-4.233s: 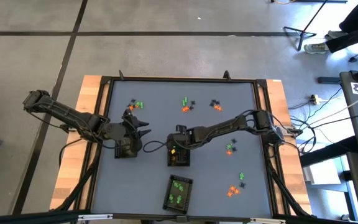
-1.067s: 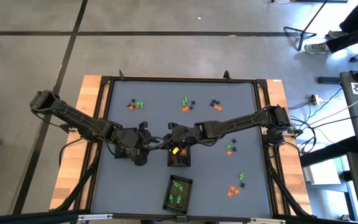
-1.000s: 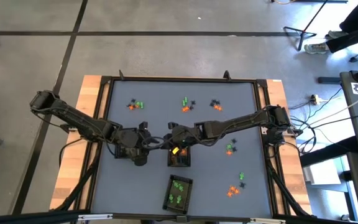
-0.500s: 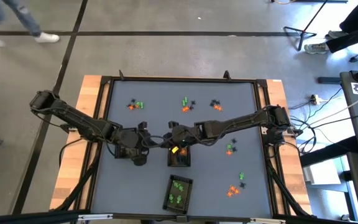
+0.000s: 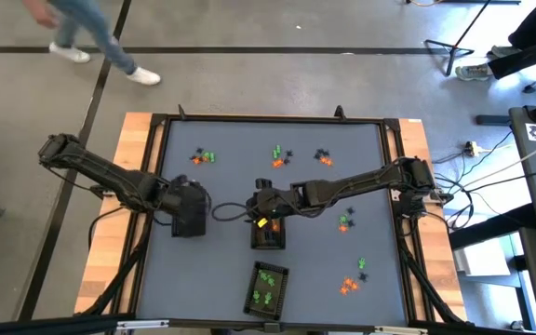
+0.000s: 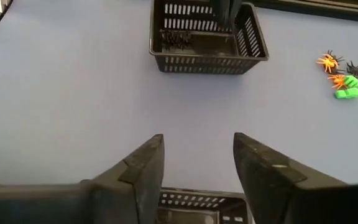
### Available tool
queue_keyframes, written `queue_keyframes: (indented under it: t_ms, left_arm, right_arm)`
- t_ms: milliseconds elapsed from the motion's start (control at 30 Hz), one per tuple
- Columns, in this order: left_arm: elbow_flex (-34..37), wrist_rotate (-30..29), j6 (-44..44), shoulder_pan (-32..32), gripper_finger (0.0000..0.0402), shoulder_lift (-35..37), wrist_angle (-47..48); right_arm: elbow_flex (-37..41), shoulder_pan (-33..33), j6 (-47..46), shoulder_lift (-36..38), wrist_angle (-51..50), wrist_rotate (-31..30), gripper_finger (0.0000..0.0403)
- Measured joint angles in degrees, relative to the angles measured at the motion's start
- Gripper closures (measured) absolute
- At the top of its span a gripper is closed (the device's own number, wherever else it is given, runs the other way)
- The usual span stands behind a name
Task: Sort Halloween decoration
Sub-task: Put the black spider toy into the top left black basket
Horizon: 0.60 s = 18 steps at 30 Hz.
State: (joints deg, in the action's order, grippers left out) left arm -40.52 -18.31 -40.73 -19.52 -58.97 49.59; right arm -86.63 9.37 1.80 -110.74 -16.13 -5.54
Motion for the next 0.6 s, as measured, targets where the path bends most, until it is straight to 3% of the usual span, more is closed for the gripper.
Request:
queue_keyframes:
  t_ms: [100,367,467,600]
  left_arm:
    - [-1.9,2.0,-6.8,-1.1,0.0401,1.9,8.3]
    - [-1.9,4.5,-10.2,-3.2,0.0398,2.4,9.1]
    - [-1.9,4.3,-10.2,-3.8,0.0378,1.6,9.1]
    - [-1.9,3.4,-9.9,-4.0,0.0335,0.3,9.2]
  right_arm:
    - [0.0,0.0,-0.2,0.0,-0.4,0.0,0.0206]
    - [0.0,0.0,-1.1,0.0,-0.8,0.0,0.0209]
    - [0.0,0.1,-1.5,0.0,-2.3,-0.5,0.0210]
    - [0.0,0.9,-1.6,0.9,-6.9,-6.7,0.0210]
